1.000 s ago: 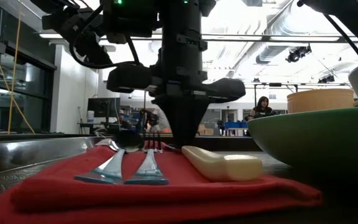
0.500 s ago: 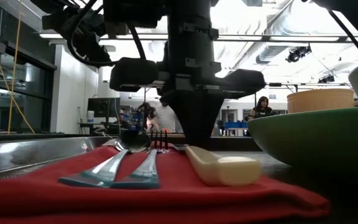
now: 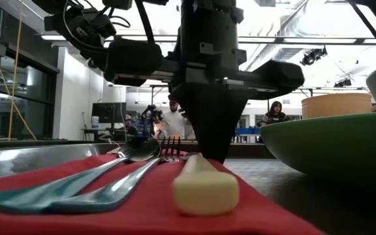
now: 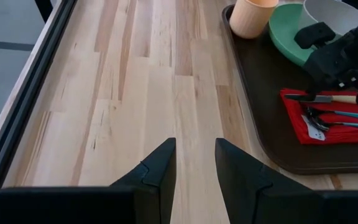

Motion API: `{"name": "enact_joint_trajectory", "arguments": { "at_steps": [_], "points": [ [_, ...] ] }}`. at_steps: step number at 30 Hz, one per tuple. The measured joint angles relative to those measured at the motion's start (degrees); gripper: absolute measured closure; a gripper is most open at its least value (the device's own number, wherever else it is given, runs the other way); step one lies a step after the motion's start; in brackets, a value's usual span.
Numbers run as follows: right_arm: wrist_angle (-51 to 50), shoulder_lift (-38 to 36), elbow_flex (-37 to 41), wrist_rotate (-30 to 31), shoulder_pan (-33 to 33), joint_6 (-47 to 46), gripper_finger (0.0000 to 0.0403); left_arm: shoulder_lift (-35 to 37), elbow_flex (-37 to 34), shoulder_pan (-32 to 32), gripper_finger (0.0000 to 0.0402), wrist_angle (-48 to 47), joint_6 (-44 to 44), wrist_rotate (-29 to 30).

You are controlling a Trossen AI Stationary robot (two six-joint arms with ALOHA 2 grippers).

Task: Set up tray
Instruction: Adjust the red cloth table napkin

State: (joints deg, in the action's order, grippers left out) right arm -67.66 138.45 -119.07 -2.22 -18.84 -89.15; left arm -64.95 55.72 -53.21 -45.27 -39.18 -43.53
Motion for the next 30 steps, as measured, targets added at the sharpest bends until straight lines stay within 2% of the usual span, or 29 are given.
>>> {"name": "enact_joint_trajectory", "arguments": {
  "at_steps": [7,30],
  "points": [
    [1.14,0.00,0.00,0.40,-0.75,-2.33,0.0403,0.00,0.00,0.00,0.0261,0.10,0.00,0.00],
    [0.65,0.00,0.00,1.42,-0.01,-0.93,0.0403,0.00,0.00,-0.01,0.0261,0.12,0.00,0.00]
  ]
}}
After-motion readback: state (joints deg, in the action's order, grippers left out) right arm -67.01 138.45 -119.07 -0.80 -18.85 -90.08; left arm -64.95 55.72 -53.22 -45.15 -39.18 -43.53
